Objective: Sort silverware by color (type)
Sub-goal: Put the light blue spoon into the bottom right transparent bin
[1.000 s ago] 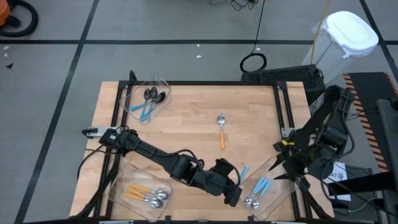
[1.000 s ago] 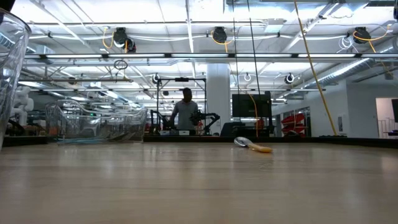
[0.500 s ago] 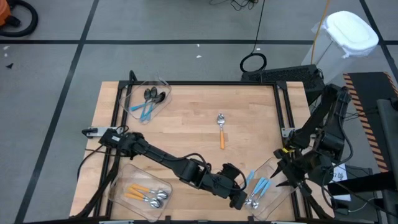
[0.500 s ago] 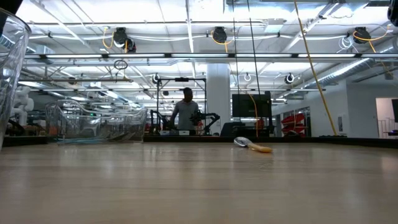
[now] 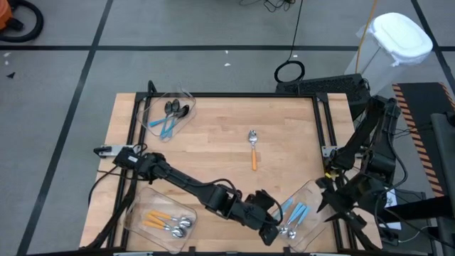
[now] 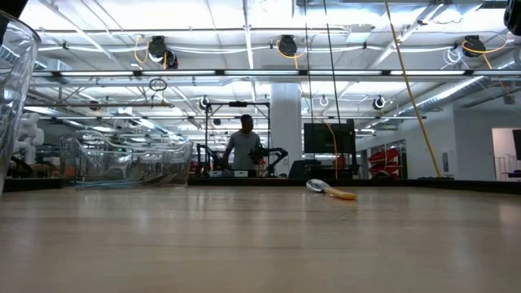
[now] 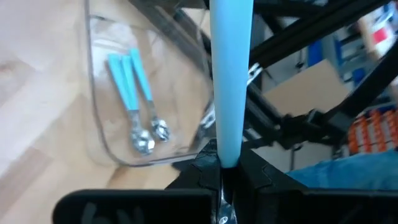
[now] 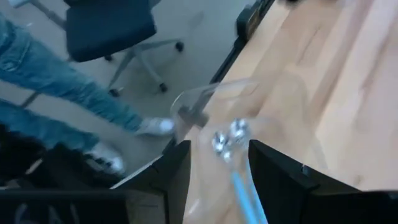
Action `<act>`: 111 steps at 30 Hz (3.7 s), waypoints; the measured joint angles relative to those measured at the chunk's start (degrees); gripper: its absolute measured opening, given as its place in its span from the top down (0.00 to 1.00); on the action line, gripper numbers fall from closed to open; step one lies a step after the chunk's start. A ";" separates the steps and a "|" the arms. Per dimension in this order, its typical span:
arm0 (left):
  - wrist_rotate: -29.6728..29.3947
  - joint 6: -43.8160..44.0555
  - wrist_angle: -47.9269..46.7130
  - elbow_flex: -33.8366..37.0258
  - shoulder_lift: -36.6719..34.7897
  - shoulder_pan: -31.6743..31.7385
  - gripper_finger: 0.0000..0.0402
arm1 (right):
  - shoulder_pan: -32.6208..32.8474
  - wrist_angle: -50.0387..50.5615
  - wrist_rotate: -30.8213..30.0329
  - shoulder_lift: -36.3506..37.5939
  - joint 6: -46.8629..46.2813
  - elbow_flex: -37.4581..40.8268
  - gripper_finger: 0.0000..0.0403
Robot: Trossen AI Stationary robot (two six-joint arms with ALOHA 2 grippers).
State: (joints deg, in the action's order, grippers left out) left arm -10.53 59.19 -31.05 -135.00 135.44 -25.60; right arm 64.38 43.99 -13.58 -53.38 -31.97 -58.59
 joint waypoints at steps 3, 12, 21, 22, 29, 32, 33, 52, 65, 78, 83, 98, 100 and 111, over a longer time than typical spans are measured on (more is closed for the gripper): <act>-0.03 -2.80 -1.33 0.00 0.02 0.34 0.96 | -0.90 -1.94 -3.78 0.01 3.67 0.00 0.61; -4.51 -10.89 -2.27 0.00 0.02 0.94 0.96 | -6.57 -1.08 -7.49 -0.44 -2.04 -4.50 0.61; -4.63 -20.02 -2.67 0.00 0.04 2.57 0.96 | -12.37 5.96 -5.84 -0.98 2.96 -9.42 0.61; -4.20 -20.81 -2.61 0.00 0.04 2.85 0.96 | -12.97 6.78 -5.82 -1.13 3.72 -10.03 0.61; -2.53 -22.82 -2.11 0.00 0.06 4.35 0.96 | -17.70 7.80 -6.13 -3.62 10.93 -12.18 0.61; -2.53 -24.18 -1.86 0.00 0.06 4.80 0.96 | -20.18 7.71 -5.90 -5.10 14.73 -12.18 0.61; -2.53 -24.38 -1.86 0.00 0.06 4.87 0.96 | -20.90 7.63 -5.80 -5.67 15.81 -12.19 0.61; -2.13 -26.14 -3.59 0.00 0.06 4.91 0.96 | -25.44 4.27 4.91 -10.05 14.58 -12.18 0.70; -1.99 -26.52 -3.56 0.00 0.13 4.83 0.96 | -25.77 3.92 6.03 -10.28 13.48 -12.18 0.85; -8.20 -26.10 -3.27 0.02 0.13 4.67 0.71 | -25.70 5.45 5.82 -10.28 8.65 -12.18 0.85; -9.11 -26.30 -1.25 0.02 0.13 4.79 0.60 | -24.87 9.34 6.92 -9.21 7.13 -12.18 0.85; -9.24 -17.28 5.62 0.02 -0.16 4.50 0.57 | -16.30 18.66 16.72 -1.11 4.99 -12.18 0.85; -10.76 -14.92 5.23 0.02 -0.16 4.25 0.57 | -14.36 19.93 19.17 -0.47 2.45 -12.18 0.85; -15.54 -6.44 3.35 0.02 -0.18 2.29 0.57 | -2.52 20.54 9.56 -0.71 3.34 -12.18 0.85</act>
State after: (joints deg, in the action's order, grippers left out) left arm -26.07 52.75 -27.70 -134.98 135.26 -23.31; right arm 61.86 64.53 -4.01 -54.08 -28.63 -70.76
